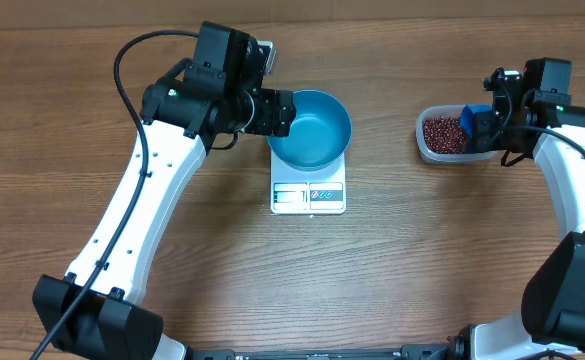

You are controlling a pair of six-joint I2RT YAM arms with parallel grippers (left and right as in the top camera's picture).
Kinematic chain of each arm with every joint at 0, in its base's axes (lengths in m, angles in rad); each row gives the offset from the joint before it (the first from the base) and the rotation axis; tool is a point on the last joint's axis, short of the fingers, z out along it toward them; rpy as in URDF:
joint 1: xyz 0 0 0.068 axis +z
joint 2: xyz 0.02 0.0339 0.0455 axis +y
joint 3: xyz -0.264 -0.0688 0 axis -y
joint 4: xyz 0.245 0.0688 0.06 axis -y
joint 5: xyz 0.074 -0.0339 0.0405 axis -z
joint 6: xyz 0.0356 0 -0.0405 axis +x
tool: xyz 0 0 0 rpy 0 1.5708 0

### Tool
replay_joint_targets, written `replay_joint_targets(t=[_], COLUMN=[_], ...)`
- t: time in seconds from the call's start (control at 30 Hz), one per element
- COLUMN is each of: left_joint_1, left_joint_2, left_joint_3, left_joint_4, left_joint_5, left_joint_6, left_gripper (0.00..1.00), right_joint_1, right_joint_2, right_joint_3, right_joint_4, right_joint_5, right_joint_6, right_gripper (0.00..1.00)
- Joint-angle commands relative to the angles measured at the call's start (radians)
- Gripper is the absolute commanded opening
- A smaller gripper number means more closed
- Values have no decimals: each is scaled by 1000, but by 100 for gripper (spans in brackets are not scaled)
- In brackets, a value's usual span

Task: Scoop item into bowl and weigh 150g on scale
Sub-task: 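Move the left gripper down to the scale's front button panel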

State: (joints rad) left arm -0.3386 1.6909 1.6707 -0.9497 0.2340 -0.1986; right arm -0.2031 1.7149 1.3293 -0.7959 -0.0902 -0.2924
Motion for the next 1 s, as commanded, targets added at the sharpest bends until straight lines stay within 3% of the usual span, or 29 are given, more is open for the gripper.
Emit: replay_joint_targets(t=[0.0,0.13,0.27,0.6,0.8,0.97], left_joint_1=[-6,-45,-106,-288,-353,-383], left_joint_2=[7,7,9,9,9,9], left_joint_3=[13,-3,-48,-241,-353,-386], left_joint_4=[-22,-62,-68,-3,172,229], left_joint_5=[-14,-70,-81,-216,-249,-416], left_joint_6=[66,76,76,119,177,179], left_gripper=[71,45,4,4,4,4], right_joint_1=[-6,-6,-6,-6,-6,-6], right_joint_2=[2,2,2,2,2,2], right_joint_3=[0,0,0,0,0,0], right_joint_4=[6,8,6,2,-1,-10], right_joint_5=[7,7,7,7,7,7], right_joint_6=[5,37,37,37,37,37], right_gripper=[4,4,4,4,4,4])
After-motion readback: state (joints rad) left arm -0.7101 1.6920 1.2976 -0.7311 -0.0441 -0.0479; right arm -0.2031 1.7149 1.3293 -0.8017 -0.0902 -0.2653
